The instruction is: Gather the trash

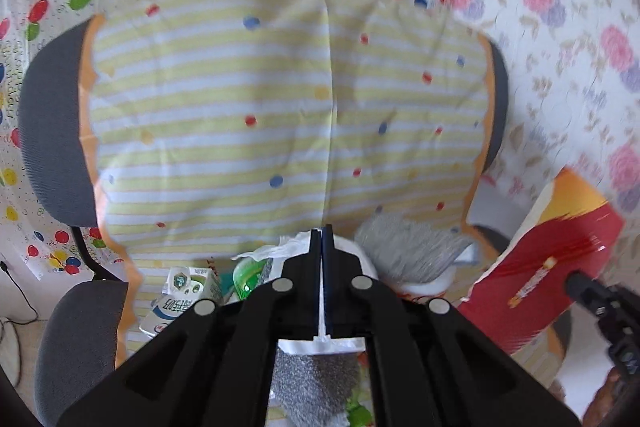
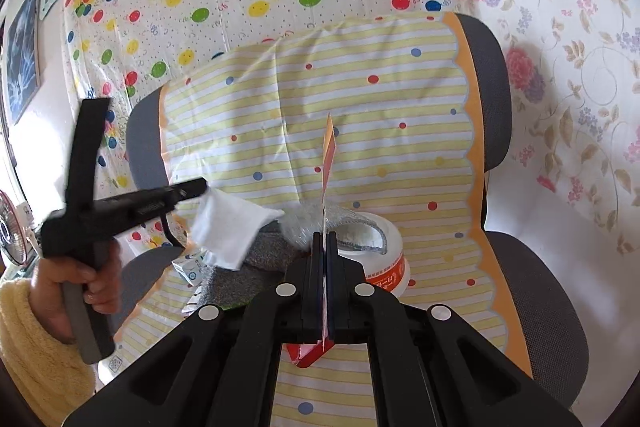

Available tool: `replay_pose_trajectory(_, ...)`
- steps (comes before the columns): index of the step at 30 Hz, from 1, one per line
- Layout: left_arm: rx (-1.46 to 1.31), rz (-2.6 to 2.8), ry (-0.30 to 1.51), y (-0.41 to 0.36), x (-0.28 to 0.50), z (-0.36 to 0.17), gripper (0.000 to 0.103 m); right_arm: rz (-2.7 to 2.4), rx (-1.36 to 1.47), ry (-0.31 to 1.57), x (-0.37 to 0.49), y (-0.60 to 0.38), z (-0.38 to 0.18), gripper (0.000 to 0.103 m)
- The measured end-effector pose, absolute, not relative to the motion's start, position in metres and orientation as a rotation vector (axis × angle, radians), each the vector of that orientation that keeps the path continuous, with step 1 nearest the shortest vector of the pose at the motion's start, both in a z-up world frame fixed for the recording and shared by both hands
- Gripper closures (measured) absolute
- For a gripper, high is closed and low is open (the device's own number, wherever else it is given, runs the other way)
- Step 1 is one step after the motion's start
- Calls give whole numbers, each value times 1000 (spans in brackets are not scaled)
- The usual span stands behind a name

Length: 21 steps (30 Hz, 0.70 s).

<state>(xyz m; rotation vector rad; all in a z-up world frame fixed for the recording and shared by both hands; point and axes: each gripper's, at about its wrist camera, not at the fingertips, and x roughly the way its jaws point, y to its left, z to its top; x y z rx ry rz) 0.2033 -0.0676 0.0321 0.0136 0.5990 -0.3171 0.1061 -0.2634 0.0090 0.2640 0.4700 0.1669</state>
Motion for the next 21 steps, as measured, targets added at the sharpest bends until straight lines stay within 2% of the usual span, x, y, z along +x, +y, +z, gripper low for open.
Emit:
replay_pose_trajectory(11,-7,-460,463,-59,104,93,103,155,264,428,58,-260,34,102)
replay_pose_trajectory(16,30,-577,454,-81,56,90,103,97,266,432,22,-271,30,102)
replay_pose_trajectory(21,47,-639,479,-104,16,59,103,22,266,471,-20,-287,12,102)
